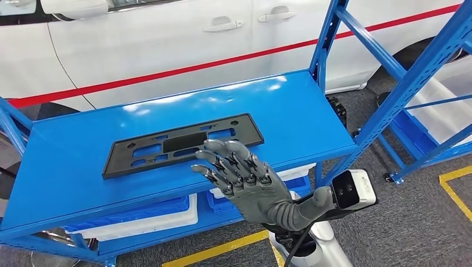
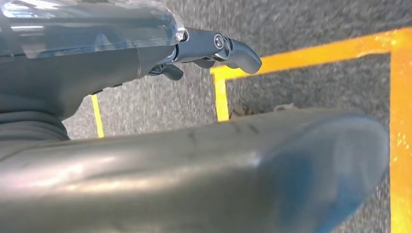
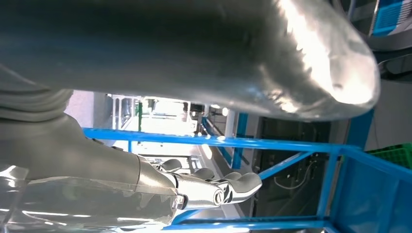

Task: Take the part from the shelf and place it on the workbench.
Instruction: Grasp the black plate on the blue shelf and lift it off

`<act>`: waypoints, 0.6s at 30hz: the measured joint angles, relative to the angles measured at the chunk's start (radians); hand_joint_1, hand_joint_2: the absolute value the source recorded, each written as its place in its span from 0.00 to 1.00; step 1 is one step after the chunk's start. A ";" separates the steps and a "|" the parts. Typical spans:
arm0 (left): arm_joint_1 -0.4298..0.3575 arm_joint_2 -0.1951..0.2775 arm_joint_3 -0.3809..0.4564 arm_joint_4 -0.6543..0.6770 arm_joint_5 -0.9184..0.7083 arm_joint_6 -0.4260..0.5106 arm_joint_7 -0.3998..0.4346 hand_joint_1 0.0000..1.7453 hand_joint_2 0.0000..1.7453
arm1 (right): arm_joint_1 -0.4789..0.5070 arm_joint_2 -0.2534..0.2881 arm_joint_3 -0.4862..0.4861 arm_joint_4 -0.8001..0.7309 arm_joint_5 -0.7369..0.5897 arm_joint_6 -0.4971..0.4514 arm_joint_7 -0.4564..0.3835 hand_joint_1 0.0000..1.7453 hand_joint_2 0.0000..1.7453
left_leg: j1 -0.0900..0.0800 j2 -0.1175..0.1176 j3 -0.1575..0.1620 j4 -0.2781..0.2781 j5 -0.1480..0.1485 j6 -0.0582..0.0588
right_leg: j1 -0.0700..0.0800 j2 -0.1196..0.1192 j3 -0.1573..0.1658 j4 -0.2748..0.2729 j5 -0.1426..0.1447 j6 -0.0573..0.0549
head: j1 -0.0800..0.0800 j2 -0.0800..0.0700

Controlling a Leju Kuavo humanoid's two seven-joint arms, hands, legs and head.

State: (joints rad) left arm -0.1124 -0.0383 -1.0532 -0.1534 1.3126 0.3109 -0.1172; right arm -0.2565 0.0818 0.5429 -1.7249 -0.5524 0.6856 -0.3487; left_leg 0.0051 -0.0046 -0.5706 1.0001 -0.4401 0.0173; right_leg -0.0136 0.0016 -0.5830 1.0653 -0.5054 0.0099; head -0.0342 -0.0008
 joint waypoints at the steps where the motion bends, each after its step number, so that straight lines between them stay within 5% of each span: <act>1: 0.000 0.000 0.000 0.000 0.000 0.000 0.000 0.00 0.00 | 0.001 0.000 -0.001 0.000 0.000 0.000 0.000 0.00 0.00 | 0.002 0.001 0.004 -0.006 0.002 0.005 | 0.000 0.000 -0.020 0.045 -0.026 0.003 | 0.000 0.000; 3: 0.000 0.000 0.000 0.000 0.000 0.000 0.000 0.00 0.00 | 0.005 -0.003 -0.002 0.000 0.000 0.000 -0.001 0.00 0.00 | -0.001 0.002 0.005 -0.008 0.002 0.011 | 0.000 0.000 -0.087 0.174 -0.084 0.005 | 0.001 0.000; 5: 0.001 0.000 0.000 0.000 0.000 0.000 0.000 0.00 0.00 | 0.011 -0.006 -0.003 0.001 0.000 0.000 -0.001 0.00 0.00 | -0.003 0.001 0.006 -0.006 -0.001 0.012 | 0.000 -0.001 -0.129 0.243 -0.092 0.007 | 0.001 0.000; 8: 0.001 -0.001 0.000 0.000 0.000 0.000 0.000 0.00 0.00 | 0.012 -0.008 -0.004 0.001 0.000 0.000 -0.001 0.00 0.00 | -0.003 -0.002 0.012 0.002 -0.011 0.007 | 0.000 -0.001 -0.062 0.089 0.008 0.002 | 0.001 0.000; 10: 0.001 -0.001 0.000 0.000 0.001 0.000 0.000 0.00 0.00 | 0.012 -0.008 -0.004 0.001 -0.001 0.001 -0.002 0.00 0.00 | -0.007 -0.003 0.011 0.012 -0.019 -0.002 | 0.002 0.000 -0.017 -0.010 0.042 -0.006 | 0.000 0.000; 15: 0.001 -0.002 0.000 0.000 0.003 0.000 -0.003 0.00 0.00 | 0.015 -0.008 -0.005 0.001 -0.001 0.004 -0.008 0.00 0.00 | -0.007 -0.002 0.002 0.038 -0.043 -0.030 | 0.000 0.002 -0.008 -0.032 0.042 -0.028 | -0.001 0.000; 18: 0.002 -0.002 -0.001 0.000 0.002 0.000 -0.006 0.00 0.00 | 0.019 -0.008 -0.005 0.001 0.002 0.009 -0.017 0.00 0.00 | 0.001 -0.001 -0.081 0.210 -0.127 -0.046 | -0.002 -0.002 -0.004 -0.034 0.039 -0.038 | -0.002 0.000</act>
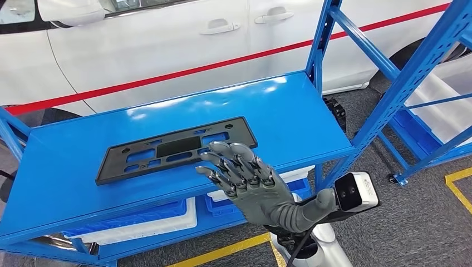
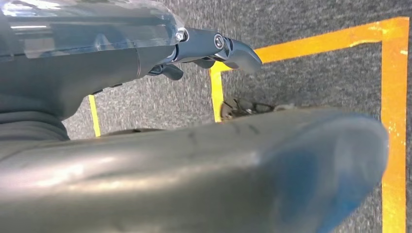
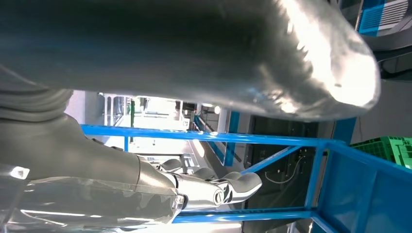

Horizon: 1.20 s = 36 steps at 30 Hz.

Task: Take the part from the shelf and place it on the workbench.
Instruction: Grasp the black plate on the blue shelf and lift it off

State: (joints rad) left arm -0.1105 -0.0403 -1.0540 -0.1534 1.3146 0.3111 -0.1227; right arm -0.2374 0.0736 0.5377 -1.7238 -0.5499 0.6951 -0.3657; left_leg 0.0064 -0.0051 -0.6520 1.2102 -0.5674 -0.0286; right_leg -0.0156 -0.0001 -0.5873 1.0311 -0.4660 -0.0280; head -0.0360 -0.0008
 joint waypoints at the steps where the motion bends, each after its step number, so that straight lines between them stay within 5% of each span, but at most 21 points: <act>1: 0.001 0.000 -0.001 0.000 -0.001 0.000 0.000 0.00 0.00 | 0.002 0.000 0.000 0.000 0.001 0.002 -0.001 0.00 0.00 | 0.002 0.000 -0.033 0.062 -0.020 -0.003 | 0.000 0.000 0.000 0.000 -0.001 -0.001 | 0.000 0.000; 3: 0.002 0.000 -0.003 0.000 -0.003 0.000 -0.001 0.00 0.00 | 0.005 -0.002 0.000 0.002 0.003 0.006 -0.002 0.00 0.00 | 0.005 0.000 -0.054 0.086 -0.001 -0.005 | 0.001 0.001 0.004 0.000 -0.005 -0.001 | 0.000 0.000; 5: 0.001 0.000 -0.005 0.000 -0.005 0.000 0.000 0.00 0.00 | 0.004 -0.002 0.000 0.003 0.003 0.009 -0.002 0.00 0.00 | 0.005 0.000 -0.003 -0.035 0.077 0.000 | 0.001 0.003 0.015 0.000 -0.011 0.002 | 0.000 0.000; 7: 0.000 0.000 -0.007 0.000 -0.008 0.000 0.002 0.00 0.00 | 0.001 -0.003 0.000 0.004 0.003 0.012 -0.003 0.00 0.00 | 0.000 0.001 0.054 -0.157 0.123 0.011 | 0.003 0.004 0.021 0.000 -0.016 0.010 | 0.000 0.000; 12: -0.001 0.000 -0.014 0.000 -0.010 0.000 0.010 0.00 0.00 | -0.005 -0.003 0.005 0.004 0.004 0.018 -0.001 0.00 0.00 | -0.002 0.000 0.080 -0.207 0.123 0.041 | 0.003 0.001 0.022 0.010 -0.031 0.037 | 0.002 0.000; 14: -0.002 0.000 -0.015 0.000 -0.010 0.000 0.011 0.00 0.00 | -0.008 -0.004 0.007 0.004 0.000 0.019 -0.001 0.00 0.00 | 0.000 0.001 0.090 -0.217 0.125 0.052 | 0.002 0.001 -0.019 0.095 -0.076 0.042 | 0.002 0.000; 16: -0.003 0.000 -0.018 0.000 -0.009 0.000 0.011 0.00 0.00 | -0.012 -0.006 0.014 0.007 -0.016 0.023 -0.002 0.00 0.00 | -0.002 0.001 0.092 -0.216 0.121 0.058 | 0.002 0.001 -0.093 0.225 -0.126 0.045 | 0.002 0.000; 17: -0.002 0.000 -0.019 0.000 -0.008 0.000 0.011 0.00 0.00 | -0.016 -0.007 0.020 0.010 -0.028 0.024 -0.002 0.00 0.00 | -0.003 0.001 0.094 -0.215 0.118 0.059 | 0.002 0.001 -0.121 0.267 -0.131 0.046 | 0.002 0.000; 19: -0.002 0.000 -0.021 0.000 -0.007 0.000 0.011 0.00 0.00 | -0.032 -0.009 0.036 0.016 -0.051 0.022 -0.003 0.00 0.00 | -0.004 -0.001 0.101 -0.213 0.111 0.058 | 0.002 0.000 -0.121 0.235 -0.079 0.044 | 0.002 0.000; 22: -0.003 0.000 -0.022 0.000 -0.006 0.000 0.010 0.00 0.00 | -0.053 -0.010 0.052 0.024 -0.066 0.019 -0.003 0.00 0.00 | -0.006 -0.003 0.111 -0.203 0.094 0.048 | 0.003 0.001 -0.042 0.052 0.014 0.033 | 0.003 0.000; 27: -0.003 0.001 -0.023 0.000 -0.005 0.001 0.009 0.00 0.00 | -0.068 -0.011 0.063 0.032 -0.070 0.019 -0.004 0.00 0.00 | -0.008 -0.002 0.106 -0.189 0.073 0.021 | 0.005 0.006 -0.025 0.008 0.012 0.012 | 0.002 0.000; 29: -0.005 0.002 -0.023 0.000 -0.005 0.001 0.009 0.00 0.00 | -0.077 -0.011 0.068 0.034 -0.075 0.019 -0.005 0.00 0.00 | -0.005 -0.001 0.071 -0.112 0.031 0.009 | 0.001 0.003 -0.017 0.004 0.009 0.002 | 0.001 0.000; 32: -0.002 0.002 -0.023 0.000 0.000 0.003 0.009 0.00 0.00 | -0.089 -0.012 0.076 0.042 -0.096 0.009 -0.013 0.00 0.00 | 0.001 0.000 -0.033 0.075 -0.032 -0.002 | 0.003 0.001 -0.010 0.004 0.002 -0.005 | 0.000 0.000; 34: -0.001 0.002 -0.023 0.000 0.003 0.003 0.007 0.00 0.00 | -0.098 -0.014 0.083 0.050 -0.108 -0.001 -0.019 0.00 0.00 | 0.002 0.000 -0.046 0.068 0.007 -0.001 | 0.003 0.003 -0.002 0.004 -0.003 -0.005 | 0.000 0.000; 36: -0.001 0.002 -0.023 0.000 0.006 0.003 0.006 0.00 0.00 | -0.108 -0.015 0.084 0.056 -0.112 -0.006 -0.021 0.00 0.00 | 0.000 0.000 0.008 -0.064 0.089 0.008 | 0.004 0.005 0.011 0.004 -0.011 -0.001 | 0.000 0.000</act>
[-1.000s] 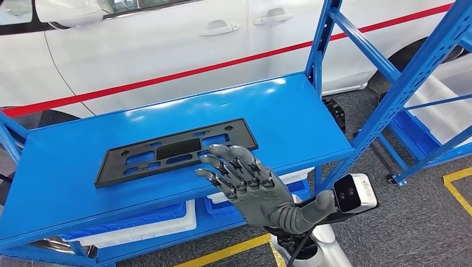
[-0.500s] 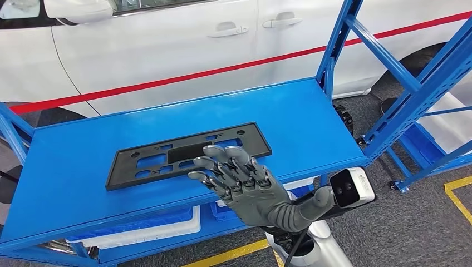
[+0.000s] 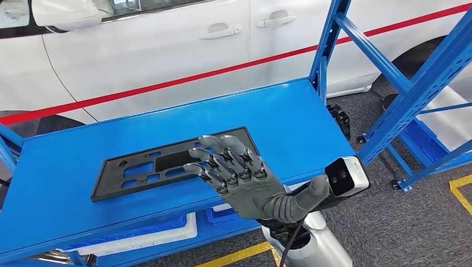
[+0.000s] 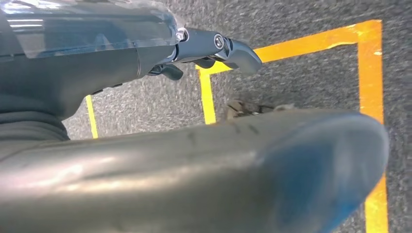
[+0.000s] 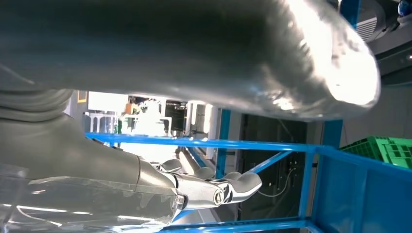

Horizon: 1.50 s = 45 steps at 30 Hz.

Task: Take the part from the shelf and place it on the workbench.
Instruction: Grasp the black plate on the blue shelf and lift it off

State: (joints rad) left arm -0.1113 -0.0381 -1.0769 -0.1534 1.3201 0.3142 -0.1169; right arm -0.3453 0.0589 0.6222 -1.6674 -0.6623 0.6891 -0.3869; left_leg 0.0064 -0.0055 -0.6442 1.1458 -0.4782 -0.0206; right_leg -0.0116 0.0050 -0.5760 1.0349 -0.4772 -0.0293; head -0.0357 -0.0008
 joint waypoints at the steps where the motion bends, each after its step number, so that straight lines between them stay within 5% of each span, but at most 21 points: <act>1: 0.000 0.001 0.000 0.000 0.001 0.000 -0.001 0.00 0.00 | -0.005 0.000 0.000 0.002 0.001 -0.002 -0.001 0.00 0.00 | -0.003 0.000 0.028 -0.064 0.027 0.007 | 0.001 0.000 0.004 0.000 -0.003 0.003 | 0.000 0.000; 3: -0.001 0.002 0.000 0.000 0.001 0.000 -0.002 0.00 0.00 | -0.013 0.000 0.000 0.003 0.011 -0.004 -0.006 0.00 0.00 | -0.010 -0.001 0.052 -0.123 0.039 0.017 | 0.001 0.000 0.003 0.000 -0.005 0.011 | 0.001 0.000; 7: 0.001 0.002 0.000 0.000 0.002 -0.001 -0.004 0.00 0.00 | -0.018 -0.001 0.000 0.003 0.041 -0.007 -0.021 0.00 0.00 | -0.005 -0.006 0.064 -0.149 0.045 0.035 | 0.003 -0.004 -0.002 0.018 -0.024 0.031 | 0.001 0.000; 10: 0.000 0.002 0.000 0.000 0.006 -0.002 -0.005 0.00 0.00 | -0.014 -0.006 0.001 0.006 0.056 -0.006 -0.032 0.00 0.00 | -0.003 -0.014 0.072 -0.157 0.048 0.045 | 0.001 -0.004 -0.084 0.185 -0.108 0.039 | 0.002 0.000; 12: 0.002 0.002 0.000 0.000 0.007 -0.002 -0.004 0.00 0.00 | -0.009 -0.010 0.002 0.011 0.060 -0.004 -0.035 0.00 0.00 | -0.004 -0.024 0.072 -0.156 0.046 0.045 | -0.002 -0.004 -0.134 0.268 -0.125 0.042 | 0.002 0.000; 13: 0.002 0.002 0.000 0.000 0.007 -0.002 -0.004 0.00 0.00 | -0.008 -0.011 0.002 0.013 0.060 -0.004 -0.035 0.00 0.00 | -0.003 -0.031 0.073 -0.155 0.045 0.044 | -0.003 -0.004 -0.133 0.256 -0.103 0.042 | 0.002 0.000; 15: 0.002 0.001 0.000 0.000 0.007 -0.003 -0.003 0.00 0.00 | -0.011 -0.013 0.003 0.014 0.061 -0.004 -0.035 0.00 0.00 | -0.001 -0.048 0.075 -0.148 0.040 0.038 | -0.007 0.009 -0.080 0.134 -0.027 0.041 | 0.002 0.000; 17: 0.000 0.001 0.000 0.000 0.007 -0.003 -0.002 0.00 0.00 | -0.017 -0.013 0.003 0.015 0.060 -0.006 -0.035 0.00 0.00 | -0.002 -0.064 0.071 -0.137 0.033 0.028 | -0.008 0.037 -0.030 0.027 0.012 0.037 | 0.002 0.000; 19: 0.001 0.001 0.000 0.000 0.007 -0.003 -0.002 0.00 0.00 | -0.022 -0.012 0.003 0.017 0.057 -0.008 -0.034 0.00 0.00 | -0.002 -0.074 0.065 -0.133 0.030 0.017 | -0.005 0.045 -0.022 0.007 0.011 0.029 | 0.001 0.000; 22: 0.003 0.002 0.000 0.000 0.006 -0.003 -0.002 0.00 0.00 | -0.032 -0.011 0.006 0.017 0.053 -0.009 -0.033 0.00 0.00 | 0.001 -0.068 0.057 -0.118 0.018 0.003 | -0.006 0.024 -0.019 0.004 0.013 0.011 | 0.000 0.000; 26: 0.000 0.003 0.000 0.000 0.007 -0.003 -0.002 0.00 0.00 | -0.038 -0.009 0.011 0.019 0.045 -0.008 -0.031 0.00 0.00 | 0.001 -0.007 -0.050 0.108 -0.095 -0.013 | -0.004 -0.011 -0.017 0.001 0.011 -0.002 | -0.005 0.000; 28: 0.001 0.003 0.000 0.000 0.007 -0.003 -0.003 0.00 0.00 | -0.038 -0.009 0.015 0.020 0.043 -0.010 -0.031 0.00 0.00 | 0.002 -0.001 -0.077 0.161 -0.099 -0.011 | 0.000 -0.026 -0.016 0.001 0.009 -0.004 | -0.005 0.000; 32: 0.001 0.006 -0.001 0.000 0.007 -0.003 -0.007 0.00 0.00 | -0.037 -0.009 0.018 0.015 0.044 -0.022 -0.029 0.00 0.00 | -0.011 0.016 0.043 -0.075 0.015 0.023 | 0.009 -0.045 -0.005 0.001 0.002 -0.002 | -0.005 0.000; 34: 0.000 0.008 -0.001 0.001 0.008 -0.003 -0.010 0.00 0.00 | -0.032 -0.009 0.018 0.012 0.041 -0.028 -0.022 0.00 0.00 | -0.019 0.024 0.070 -0.131 0.025 0.034 | 0.009 -0.052 -0.003 0.000 0.001 0.005 | -0.004 0.000; 38: 0.003 0.007 -0.001 0.001 0.010 -0.005 -0.011 0.00 0.00 | -0.026 -0.009 0.018 0.011 0.033 -0.034 -0.013 0.00 1.00 | -0.011 0.017 0.084 -0.160 0.041 0.043 | 0.009 -0.042 -0.008 0.021 -0.018 0.024 | -0.004 0.000; 42: 0.000 0.005 -0.001 0.001 0.013 -0.008 -0.012 0.00 0.00 | -0.002 -0.014 0.017 0.015 0.031 -0.043 -0.011 0.00 1.00 | -0.007 0.011 0.089 -0.168 0.045 0.050 | 0.002 -0.010 -0.119 0.241 -0.118 0.039 | -0.002 0.000; 43: 0.001 0.005 -0.001 0.001 0.014 -0.009 -0.012 0.00 0.00 | 0.005 -0.015 0.017 0.017 0.035 -0.043 -0.010 0.00 1.00 | -0.006 0.009 0.089 -0.167 0.044 0.049 | 0.000 -0.009 -0.136 0.266 -0.117 0.041 | -0.002 0.000; 45: 0.002 0.005 -0.001 0.001 0.016 -0.011 -0.012 0.00 0.00 | 0.015 -0.018 0.016 0.018 0.049 -0.043 -0.005 0.00 1.00 | -0.005 0.003 0.091 -0.160 0.038 0.045 | -0.005 -0.009 -0.108 0.197 -0.058 0.044 | -0.002 0.000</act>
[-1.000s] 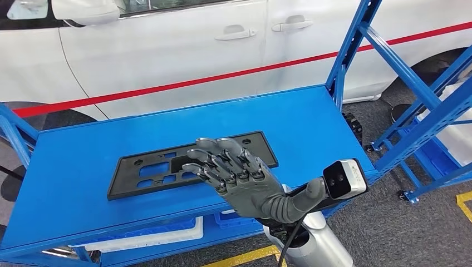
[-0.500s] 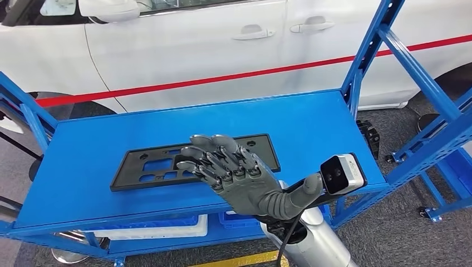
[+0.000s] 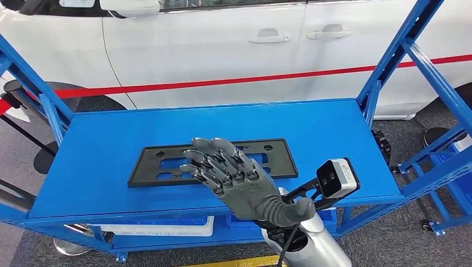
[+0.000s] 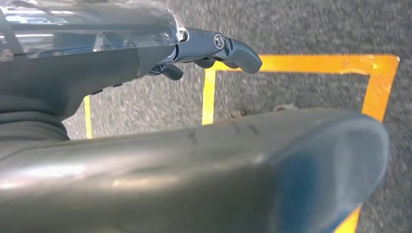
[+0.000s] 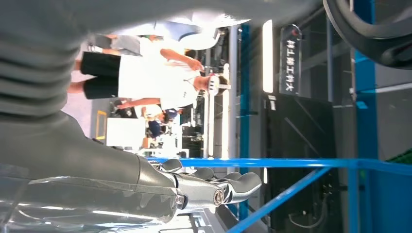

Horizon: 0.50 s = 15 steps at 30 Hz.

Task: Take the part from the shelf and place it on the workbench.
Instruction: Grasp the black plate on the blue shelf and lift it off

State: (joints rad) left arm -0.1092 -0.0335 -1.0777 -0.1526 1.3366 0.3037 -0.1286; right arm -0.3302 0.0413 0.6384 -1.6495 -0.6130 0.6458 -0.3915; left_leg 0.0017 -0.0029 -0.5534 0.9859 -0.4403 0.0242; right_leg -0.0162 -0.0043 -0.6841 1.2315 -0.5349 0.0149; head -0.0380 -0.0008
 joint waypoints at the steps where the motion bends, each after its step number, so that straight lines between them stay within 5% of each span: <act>1: 0.000 0.000 0.000 0.000 0.002 -0.001 0.000 0.00 0.00 | 0.003 0.000 -0.001 0.000 0.010 -0.001 0.004 0.00 1.00 | 0.001 -0.003 0.000 0.006 -0.004 -0.004 | -0.002 0.000 0.031 -0.069 0.036 0.000 | 0.000 0.000; 3: -0.002 -0.001 0.000 0.000 0.004 -0.002 -0.001 0.00 0.00 | 0.010 -0.001 -0.006 0.000 0.051 -0.019 0.007 0.00 1.00 | -0.002 -0.007 -0.004 0.021 -0.015 -0.015 | -0.002 0.003 0.077 -0.170 0.073 -0.006 | 0.000 0.000; 8: 0.000 -0.001 0.000 0.000 0.013 -0.003 -0.006 0.00 0.00 | 0.030 -0.001 -0.031 -0.001 0.269 -0.154 -0.022 0.00 1.00 | -0.001 -0.007 -0.013 0.045 -0.037 -0.039 | -0.001 0.004 0.085 -0.191 0.073 -0.033 | -0.001 0.000; 12: 0.000 0.000 0.000 0.000 0.014 -0.007 -0.009 0.00 0.00 | 0.042 -0.003 -0.035 -0.004 0.534 -0.366 -0.037 0.00 1.00 | 0.006 -0.003 -0.123 0.281 -0.155 -0.057 | -0.003 -0.001 0.086 -0.194 0.073 -0.042 | -0.002 0.000; 13: 0.001 0.000 0.000 0.000 0.014 -0.008 -0.009 0.00 0.00 | 0.046 -0.005 -0.035 -0.004 0.596 -0.420 -0.036 0.00 1.00 | 0.007 -0.003 -0.145 0.324 -0.163 -0.059 | -0.003 -0.002 0.086 -0.193 0.072 -0.042 | -0.002 0.000; 15: 0.002 0.000 -0.001 0.000 0.013 -0.010 -0.009 0.00 0.00 | 0.050 -0.007 -0.035 -0.006 0.717 -0.526 -0.030 0.00 1.00 | 0.008 -0.003 -0.130 0.285 -0.120 -0.056 | -0.003 -0.001 0.089 -0.193 0.071 -0.042 | -0.002 0.000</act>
State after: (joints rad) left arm -0.1071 -0.0340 -1.0783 -0.1526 1.3500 0.2933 -0.1380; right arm -0.2801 0.0343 0.6030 -1.6553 0.1038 0.1197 -0.4211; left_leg 0.0094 -0.0056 -0.6833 1.2711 -0.5607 -0.0316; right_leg -0.0189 -0.0052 -0.5952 1.0383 -0.4636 -0.0270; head -0.0401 -0.0008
